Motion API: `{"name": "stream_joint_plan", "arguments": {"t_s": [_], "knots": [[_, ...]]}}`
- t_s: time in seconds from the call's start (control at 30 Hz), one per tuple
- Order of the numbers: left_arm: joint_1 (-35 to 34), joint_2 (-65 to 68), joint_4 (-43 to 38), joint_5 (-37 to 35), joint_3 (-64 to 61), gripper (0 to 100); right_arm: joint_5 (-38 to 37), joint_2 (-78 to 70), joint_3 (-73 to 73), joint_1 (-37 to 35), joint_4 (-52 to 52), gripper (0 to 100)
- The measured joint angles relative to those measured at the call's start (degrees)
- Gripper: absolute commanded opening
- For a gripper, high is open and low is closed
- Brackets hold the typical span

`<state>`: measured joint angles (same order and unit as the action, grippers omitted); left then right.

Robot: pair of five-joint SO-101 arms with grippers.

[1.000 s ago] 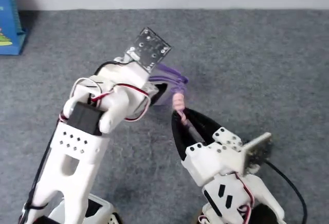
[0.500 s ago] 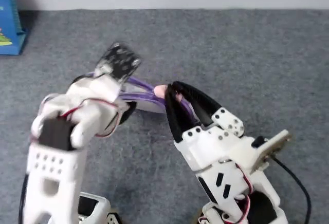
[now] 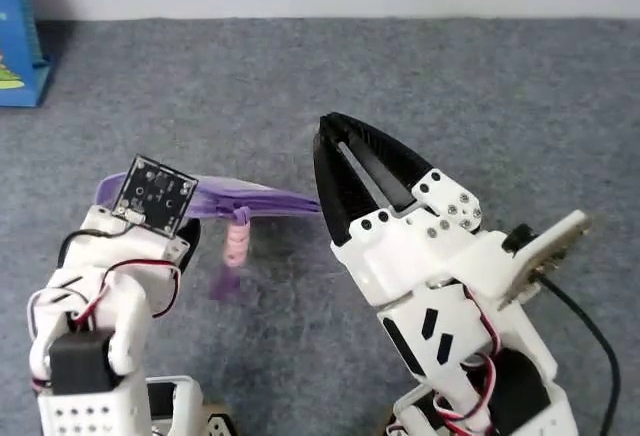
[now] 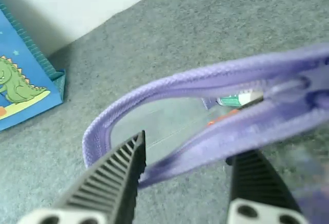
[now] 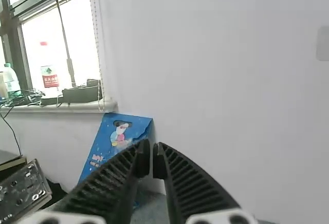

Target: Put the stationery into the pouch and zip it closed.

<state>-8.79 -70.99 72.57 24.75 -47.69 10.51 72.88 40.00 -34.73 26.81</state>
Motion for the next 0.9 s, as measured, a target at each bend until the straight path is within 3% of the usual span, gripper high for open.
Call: {"name": "stream_joint_plan", "arguments": {"t_s": [0.23, 0.47, 0.67, 0.9], "knots": [[-0.4, -1.7, 0.0, -1.8, 0.0, 24, 0.0, -1.2, -0.1, -2.0, 15.9, 2.4], [1.9, -1.8, 0.0, -3.6, 0.0, 24, 4.7, -1.8, -0.1, -6.9, 32.8, 22.6], [2.1, -1.8, 0.0, -4.4, 0.1, 24, 5.7, -6.2, -0.1, -11.1, 35.5, 16.1], [2.1, -1.9, 0.0, -4.4, 0.1, 24, 5.7, -6.4, -0.1, -18.9, 35.8, 15.8]]}}
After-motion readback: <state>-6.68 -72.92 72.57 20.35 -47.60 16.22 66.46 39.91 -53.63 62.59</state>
